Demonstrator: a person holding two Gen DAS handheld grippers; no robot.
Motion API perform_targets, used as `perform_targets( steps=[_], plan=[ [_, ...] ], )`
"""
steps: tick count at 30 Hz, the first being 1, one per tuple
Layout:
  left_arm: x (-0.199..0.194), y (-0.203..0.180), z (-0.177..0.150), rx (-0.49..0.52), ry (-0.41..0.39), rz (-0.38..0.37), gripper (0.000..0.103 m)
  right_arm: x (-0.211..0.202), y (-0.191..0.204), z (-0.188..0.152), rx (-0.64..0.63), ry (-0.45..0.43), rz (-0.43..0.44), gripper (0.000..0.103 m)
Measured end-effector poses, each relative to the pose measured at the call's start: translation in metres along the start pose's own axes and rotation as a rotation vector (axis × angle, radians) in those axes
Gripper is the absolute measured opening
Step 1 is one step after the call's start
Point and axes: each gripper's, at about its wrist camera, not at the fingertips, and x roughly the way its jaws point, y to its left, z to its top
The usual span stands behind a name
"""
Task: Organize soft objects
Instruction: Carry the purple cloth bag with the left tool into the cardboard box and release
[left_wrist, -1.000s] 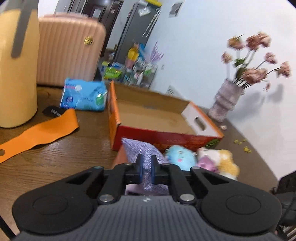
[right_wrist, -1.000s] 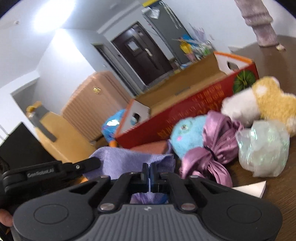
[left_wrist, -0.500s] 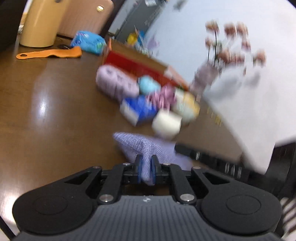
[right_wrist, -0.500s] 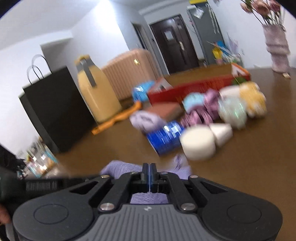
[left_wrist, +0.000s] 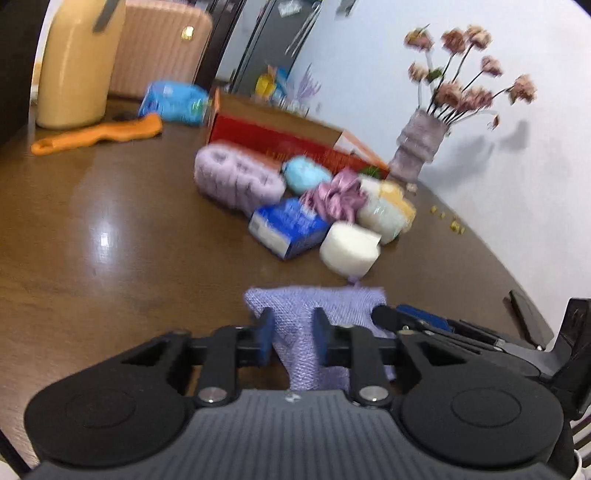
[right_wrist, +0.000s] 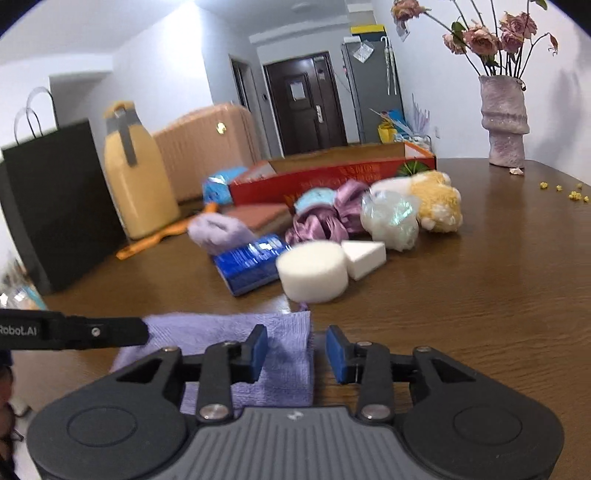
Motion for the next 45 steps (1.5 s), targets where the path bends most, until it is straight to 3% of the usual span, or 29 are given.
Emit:
perform_targets(
  steps=[2,7,9,11,13,15,16,20,23,26,30,34,36,41,45],
  plan=[
    [0.004,0.003,-0.002,-0.009,0.018,0.029,0.012,0.002,0.011,-0.004,-0.068,-0.004,-0.033,0.035],
    [0.008,0.010,-0.006,-0.034,0.039,0.036,0.013,0.003,0.023,-0.011,-0.136,-0.012,-0.051,0.030],
    [0.007,0.013,-0.004,-0.068,0.041,0.025,0.023,0.003,0.022,-0.009,-0.130,-0.001,-0.047,0.030],
    [0.005,0.016,-0.002,-0.106,0.047,-0.007,0.042,0.003,0.021,-0.007,-0.120,0.005,-0.038,0.030],
    [0.003,0.019,-0.002,-0.143,0.051,-0.050,0.046,0.003,0.020,-0.008,-0.131,0.002,-0.028,0.028],
    [0.003,0.018,-0.004,-0.156,0.056,-0.073,0.046,0.003,0.021,-0.009,-0.129,-0.003,-0.019,0.020],
    [0.004,0.016,-0.006,-0.158,0.064,-0.078,0.045,0.002,0.022,-0.010,-0.132,-0.007,-0.023,0.017],
    [0.001,0.007,-0.011,-0.142,0.043,-0.091,0.016,-0.002,0.028,-0.016,-0.143,-0.028,-0.053,0.009],
    [-0.003,0.008,-0.007,-0.143,0.015,-0.106,0.008,-0.008,0.023,-0.010,-0.090,-0.040,-0.042,0.004],
    [-0.007,0.006,0.003,-0.124,-0.016,-0.128,0.008,-0.018,0.019,0.004,-0.060,-0.090,-0.012,0.003],
    [-0.005,0.000,0.050,-0.072,-0.085,-0.183,0.008,-0.014,0.010,0.050,-0.028,-0.144,0.054,0.003],
    [0.021,-0.002,0.140,-0.021,-0.136,-0.242,0.008,0.017,0.000,0.139,-0.076,-0.209,0.087,0.003],
    [0.050,-0.001,0.193,0.000,-0.145,-0.228,0.008,0.054,-0.008,0.193,-0.081,-0.194,0.098,0.003],
    [0.155,0.005,0.294,0.031,-0.069,-0.143,0.008,0.187,-0.026,0.303,-0.073,-0.044,0.047,0.003],
    [0.245,0.024,0.338,0.077,0.002,-0.003,0.008,0.298,-0.039,0.343,-0.022,0.118,-0.007,0.003]
  ],
)
